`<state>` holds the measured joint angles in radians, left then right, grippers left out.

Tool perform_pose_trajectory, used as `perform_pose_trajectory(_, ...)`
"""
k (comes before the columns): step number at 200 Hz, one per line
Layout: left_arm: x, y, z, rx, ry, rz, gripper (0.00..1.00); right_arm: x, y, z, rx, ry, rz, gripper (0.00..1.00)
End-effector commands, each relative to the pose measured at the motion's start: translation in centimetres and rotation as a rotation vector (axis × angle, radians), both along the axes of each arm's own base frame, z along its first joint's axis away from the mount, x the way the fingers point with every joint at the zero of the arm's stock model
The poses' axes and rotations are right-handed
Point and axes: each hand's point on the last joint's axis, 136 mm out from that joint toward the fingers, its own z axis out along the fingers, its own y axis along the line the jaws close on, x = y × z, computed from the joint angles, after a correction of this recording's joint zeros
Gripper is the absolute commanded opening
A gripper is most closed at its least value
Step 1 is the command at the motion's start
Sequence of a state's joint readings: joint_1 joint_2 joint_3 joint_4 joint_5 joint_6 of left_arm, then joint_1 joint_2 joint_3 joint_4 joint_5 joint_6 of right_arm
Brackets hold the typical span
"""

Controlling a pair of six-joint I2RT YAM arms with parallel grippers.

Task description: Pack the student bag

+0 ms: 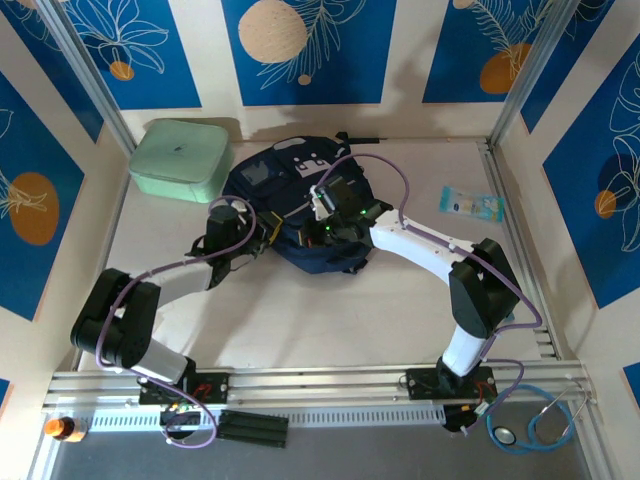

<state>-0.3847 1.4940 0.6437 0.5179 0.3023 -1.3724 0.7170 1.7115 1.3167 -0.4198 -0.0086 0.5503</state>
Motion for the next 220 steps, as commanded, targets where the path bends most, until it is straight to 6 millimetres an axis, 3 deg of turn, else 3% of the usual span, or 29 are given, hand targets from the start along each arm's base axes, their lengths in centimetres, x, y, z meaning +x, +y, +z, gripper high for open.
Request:
perform_pose_trajectory(1,-0.5,1.0,-1.0,0.01,0.021,0.058,0.26,-0.1,1.9,2.2,0.082,-0.029,0.041,0.0)
perform_pose_trajectory(61,-0.4,0.8,-1.3,0.0,0.015,0.056,0.26,-0.4,2.2,2.0,0.081,-0.018,0.054,0.0)
perform_pose_trajectory(103,1.4,-1.5,-0.9,-0.039,-0.003,-0.026,0.31,-1.0,2.8,1.9,0.079,-0.026,0.097,0.0)
perform_pose_trajectory(118,1.8,-1.5,-1.3,-0.036,0.004,-0.019,0.23,-1.0,2.4,1.4,0.046,-0.026,0.082,0.0)
perform_pose_trajectory(129,1.9,-1.3,-1.6,-0.023,0.022,-0.02,0.1,-0.8,1.4,0.8,-0.004,-0.022,0.041,0.0)
perform_pose_trajectory(148,2.0,-1.0,-1.9,0.001,0.031,-0.027,0.0,-0.3,-1.1,-0.3,-0.096,-0.026,-0.035,0.0)
perform_pose_trajectory(187,2.0,-0.2,-1.9,0.015,0.027,-0.028,0.0,0.7,-7.4,-3.7,-0.328,-0.042,-0.157,0.0)
perform_pose_trajectory(220,1.7,-0.2,-1.7,0.055,0.017,-0.065,0.0,2.9,-12.5,-4.3,-0.41,-0.06,-0.269,0.0)
